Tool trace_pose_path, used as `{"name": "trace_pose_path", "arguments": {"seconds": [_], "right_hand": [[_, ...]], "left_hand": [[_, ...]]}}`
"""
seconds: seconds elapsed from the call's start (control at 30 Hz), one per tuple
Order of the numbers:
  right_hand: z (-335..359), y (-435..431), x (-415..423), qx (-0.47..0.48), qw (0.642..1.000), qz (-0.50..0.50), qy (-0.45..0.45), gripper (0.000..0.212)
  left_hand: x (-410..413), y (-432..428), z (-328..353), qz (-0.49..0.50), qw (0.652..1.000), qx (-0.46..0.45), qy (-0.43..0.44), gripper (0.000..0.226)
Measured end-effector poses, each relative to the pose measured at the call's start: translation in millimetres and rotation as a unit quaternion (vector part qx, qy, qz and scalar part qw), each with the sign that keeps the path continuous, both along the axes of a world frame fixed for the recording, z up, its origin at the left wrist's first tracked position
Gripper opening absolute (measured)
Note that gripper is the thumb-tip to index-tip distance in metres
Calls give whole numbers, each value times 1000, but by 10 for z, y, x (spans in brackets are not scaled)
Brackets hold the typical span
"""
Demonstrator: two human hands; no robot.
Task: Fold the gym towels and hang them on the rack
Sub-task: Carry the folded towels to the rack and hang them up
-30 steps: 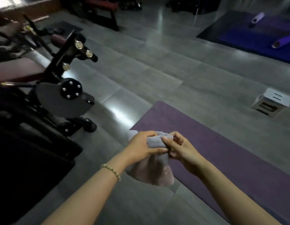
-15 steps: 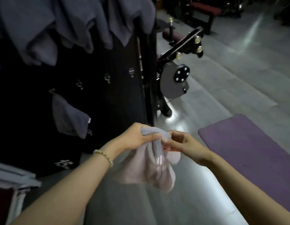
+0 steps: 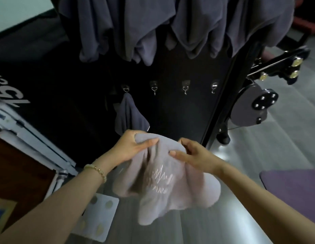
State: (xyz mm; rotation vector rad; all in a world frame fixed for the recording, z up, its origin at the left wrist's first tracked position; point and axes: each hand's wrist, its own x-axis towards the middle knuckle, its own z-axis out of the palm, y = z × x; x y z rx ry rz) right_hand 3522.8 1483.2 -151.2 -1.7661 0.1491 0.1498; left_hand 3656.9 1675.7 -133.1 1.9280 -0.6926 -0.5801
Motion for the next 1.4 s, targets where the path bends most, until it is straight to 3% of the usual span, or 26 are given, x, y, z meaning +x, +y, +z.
{"name": "trace_pose_path", "arguments": {"seconds": [0.13, 0.3, 0.37, 0.47, 0.57, 0.63, 0.7, 0.83, 0.9, 0.97, 1.07, 1.13, 1.27, 1.33, 1.4], "right_hand": [[81, -284, 396, 45, 999, -1, -20, 26], [63, -729, 889, 113, 993, 39, 8, 29], [4, -835, 1075, 188, 981, 36, 22, 23], [-59, -935, 1322, 243, 969, 19, 35, 18], [-170, -1035, 1502, 135, 988, 66, 41, 21], [-236, -1083, 1631, -3, 996, 92, 18, 26], [-306, -1106, 1785, -82, 993, 84, -8, 32], [-417, -1074, 2085, -159, 982, 43, -94, 34], [-434, -1065, 2232, -194, 971, 15, -136, 33], [-420, -1099, 2370, -221, 960, -4, -172, 32], [-409, -1160, 2586, -256, 946, -12, -199, 32], [-415, -1165, 2719, -283, 936, -20, -207, 33], [-516, -1140, 2888, -422, 879, -45, -217, 32], [-612, -1129, 2888, -461, 856, -61, -228, 30], [-722, -1114, 2857, -462, 851, -92, -234, 31]], "left_hand": [[386, -78, -36, 16, 993, -11, -118, 23], [669, -311, -51, 23, 978, -33, -204, 21], [771, -358, -101, -23, 964, -15, -265, 14], [981, -438, -209, -136, 932, 14, -334, 36], [1323, -552, -350, -150, 911, 128, -363, 63], [1450, -662, -489, -124, 861, 181, -458, 53], [1562, -705, -661, -127, 820, 222, -512, 41], [1872, -773, -915, 16, 788, 202, -582, 44], [2012, -764, -941, 43, 729, 186, -657, 39], [2121, -778, -869, 36, 729, 158, -665, 38], [2348, -761, -882, -65, 692, 150, -703, 44], [2481, -771, -822, -105, 691, 193, -688, 40], [2504, -936, -830, -20, 715, 205, -668, 50], [2444, -1020, -938, 12, 743, 203, -638, 49], [2350, -1073, -1036, 50, 803, 205, -557, 45]]}}
